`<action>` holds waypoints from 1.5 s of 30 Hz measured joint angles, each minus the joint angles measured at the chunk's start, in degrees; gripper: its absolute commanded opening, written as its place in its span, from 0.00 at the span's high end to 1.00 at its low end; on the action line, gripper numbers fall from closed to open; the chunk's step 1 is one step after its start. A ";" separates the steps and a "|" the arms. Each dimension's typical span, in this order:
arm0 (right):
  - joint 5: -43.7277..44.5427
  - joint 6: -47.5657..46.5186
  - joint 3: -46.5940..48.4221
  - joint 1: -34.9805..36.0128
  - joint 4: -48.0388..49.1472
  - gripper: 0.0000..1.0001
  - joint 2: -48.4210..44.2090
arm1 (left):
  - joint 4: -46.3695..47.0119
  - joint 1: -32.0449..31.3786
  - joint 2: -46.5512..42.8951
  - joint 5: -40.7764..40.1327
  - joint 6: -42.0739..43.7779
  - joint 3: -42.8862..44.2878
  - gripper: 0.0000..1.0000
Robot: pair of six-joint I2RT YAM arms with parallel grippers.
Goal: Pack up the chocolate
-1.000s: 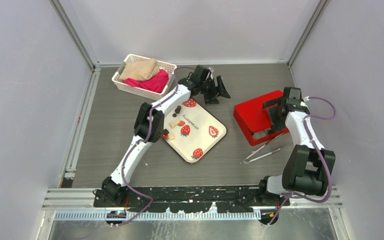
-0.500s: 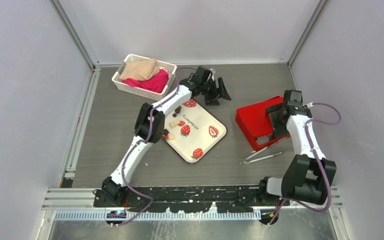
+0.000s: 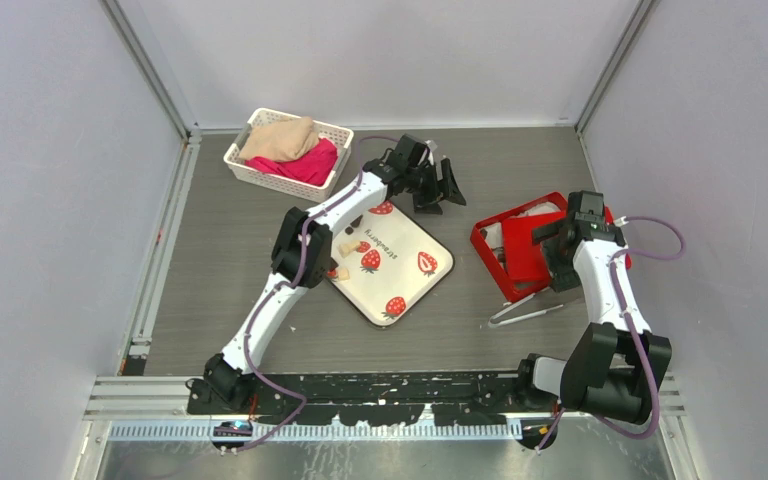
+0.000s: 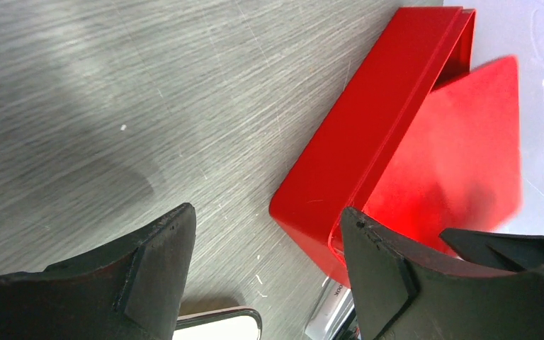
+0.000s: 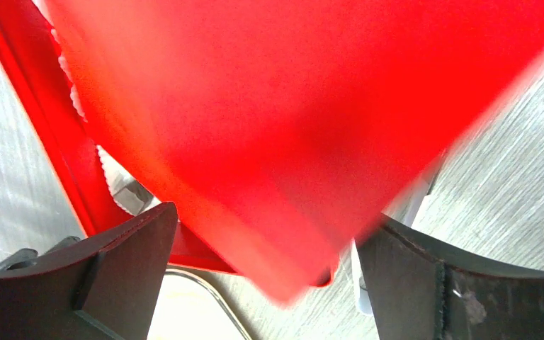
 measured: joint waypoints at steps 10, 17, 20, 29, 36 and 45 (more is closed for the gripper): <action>-3.04 -5.05 -2.14 0.00 -0.35 0.00 -2.43 | -0.07 -1.49 -0.11 0.02 0.04 -0.04 0.25; -5.62 -7.85 -2.86 0.00 -0.85 0.00 -4.85 | -0.07 -1.99 -1.90 0.02 0.11 -0.24 0.25; -6.58 -8.74 -2.86 0.00 -0.90 0.00 -4.87 | -0.07 -2.12 -2.80 0.02 0.24 -0.24 0.25; -13.35 -11.58 -2.78 0.63 -0.87 0.04 -6.25 | -0.90 -4.00 -5.05 -0.13 3.08 -2.99 0.26; -15.65 -16.90 2.03 7.37 -0.96 0.14 -5.51 | -4.70 -4.55 -8.81 -1.60 6.27 -6.23 0.26; -13.68 -27.63 13.00 19.85 -0.48 0.26 10.32 | -7.63 0.00 -24.74 -5.07 10.43 -18.67 0.31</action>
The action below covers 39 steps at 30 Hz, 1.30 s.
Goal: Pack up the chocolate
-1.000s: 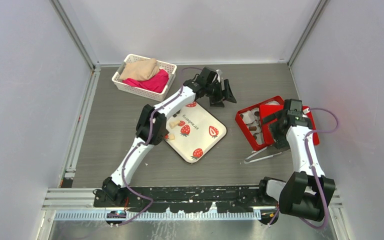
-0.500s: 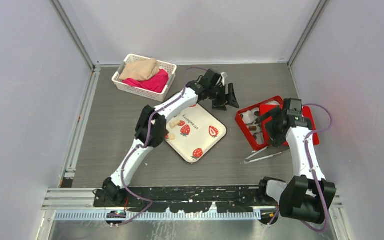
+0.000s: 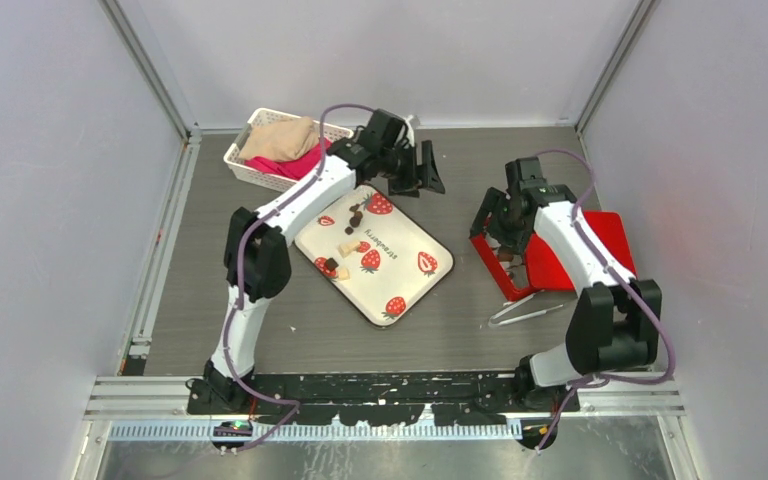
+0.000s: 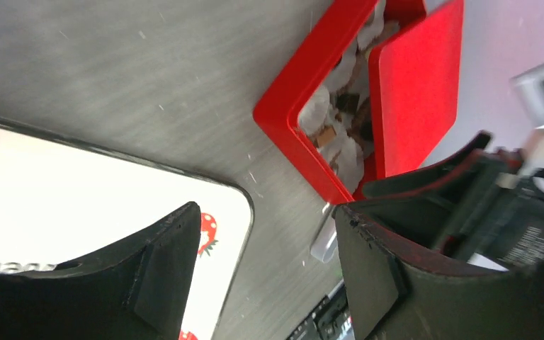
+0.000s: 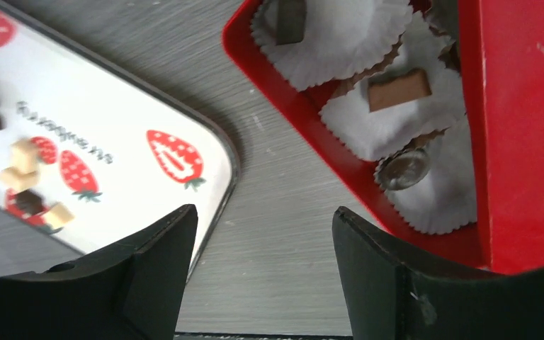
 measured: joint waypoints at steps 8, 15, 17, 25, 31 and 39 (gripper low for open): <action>4.55 -7.93 3.37 0.15 -0.17 0.38 10.12 | -1.22 1.57 9.73 -1.90 0.33 15.15 0.33; 4.85 -10.60 3.85 0.15 0.02 0.49 12.15 | -0.57 -0.31 20.20 -1.88 -2.75 16.72 0.35; 4.85 -10.95 3.85 0.17 0.04 0.50 12.15 | -0.70 -0.74 21.53 -1.86 -3.41 16.17 0.36; 4.11 -11.89 3.82 0.17 0.15 0.52 13.73 | -0.11 -1.03 21.03 -1.42 -2.86 12.39 0.37; 3.02 -12.33 3.82 0.81 0.24 0.61 14.60 | 1.16 -0.48 13.49 -2.56 -1.20 -0.11 0.37; 3.17 -13.44 4.63 1.90 0.22 0.72 16.15 | 0.55 1.27 8.87 -2.95 0.92 -7.37 0.38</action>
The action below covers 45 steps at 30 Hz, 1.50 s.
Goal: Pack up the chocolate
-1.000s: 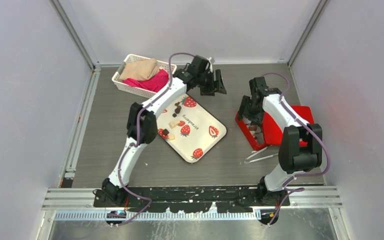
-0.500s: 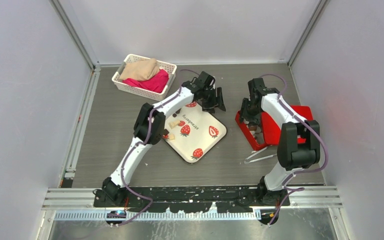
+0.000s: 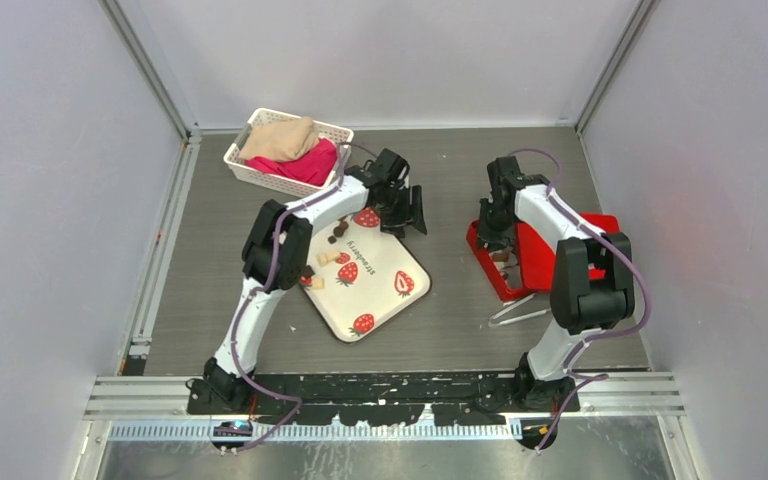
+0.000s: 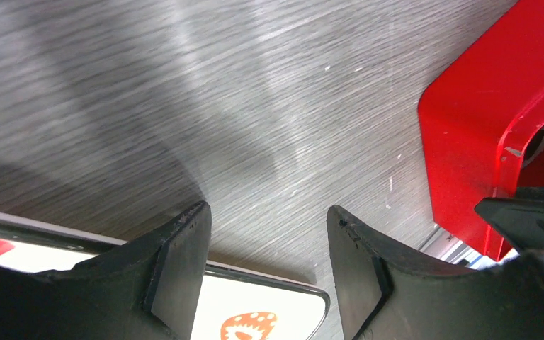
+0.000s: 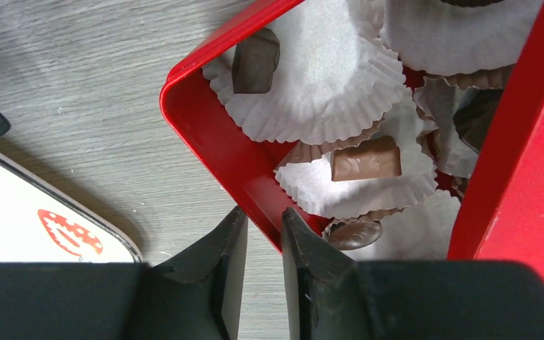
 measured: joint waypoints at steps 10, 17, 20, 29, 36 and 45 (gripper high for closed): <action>-0.04 -0.81 3.82 6.08 0.57 0.87 3.56 | -2.67 3.19 -9.79 -3.08 3.45 -13.88 0.37; -0.39 0.04 11.82 9.77 0.42 0.88 10.14 | -4.76 3.82 -15.39 -3.65 4.39 -16.17 0.36; -0.52 0.33 16.26 11.10 -0.31 0.88 13.44 | -4.98 3.80 -17.35 -3.65 4.61 -16.20 0.34; -1.20 0.81 26.38 15.34 -0.87 0.72 21.00 | -6.45 4.15 -18.45 -3.72 4.79 -16.20 0.32; -1.79 1.51 32.20 15.80 -3.41 0.51 22.21 | -7.21 5.27 -19.52 -4.04 4.96 -16.20 0.32; 3.58 2.78 35.23 14.43 -4.90 0.50 15.63 | -7.45 5.53 -19.91 -2.91 5.03 -15.58 0.31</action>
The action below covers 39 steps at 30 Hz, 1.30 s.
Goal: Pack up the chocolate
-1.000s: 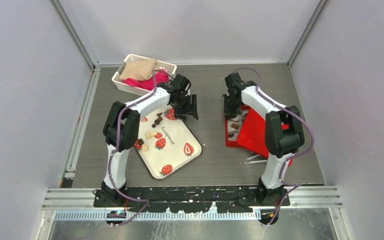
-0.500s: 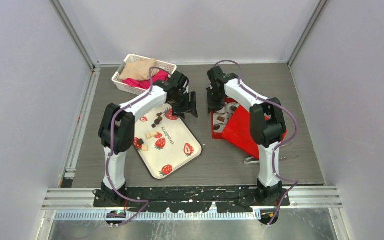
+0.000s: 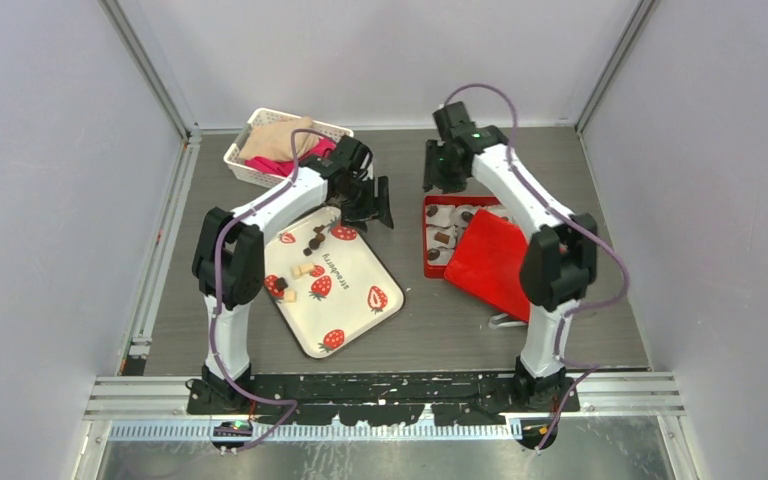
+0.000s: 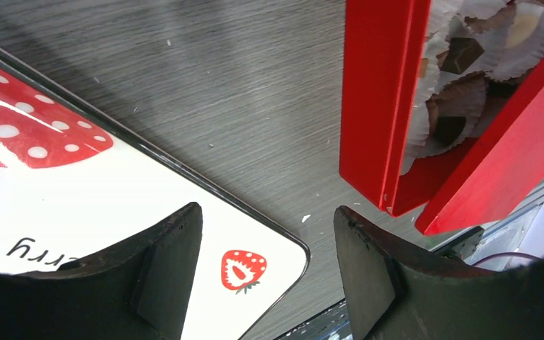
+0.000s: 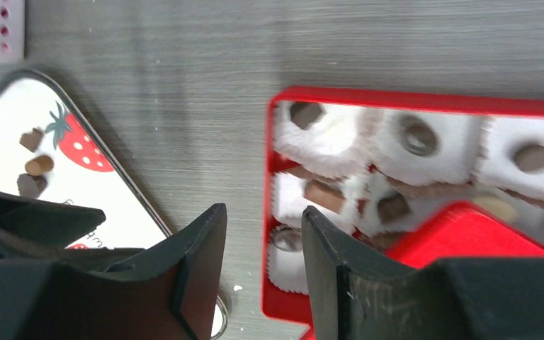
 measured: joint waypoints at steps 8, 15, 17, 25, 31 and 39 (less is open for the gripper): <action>3.52 7.85 -23.37 -25.92 4.63 0.20 -28.63 | -2.34 -4.15 0.00 -0.68 3.58 7.48 0.28; 4.85 13.46 -42.40 -42.38 0.37 0.14 -40.09 | -2.38 -7.96 1.40 1.51 5.14 9.38 0.25; 4.44 14.40 -44.61 -42.97 -0.48 0.13 -40.44 | -2.73 -8.26 2.36 1.97 5.79 9.38 0.25; 3.19 16.48 -45.24 -45.81 -1.05 0.13 -40.24 | -4.66 -9.70 3.43 2.10 6.60 9.38 0.27; 1.33 16.79 -45.27 -45.81 -0.72 0.13 -40.24 | -5.16 -11.82 -0.02 2.05 7.67 6.43 0.30; -0.26 16.37 -47.47 -45.81 -0.09 0.12 -40.98 | -4.92 -15.41 -7.93 6.75 9.05 -3.91 0.28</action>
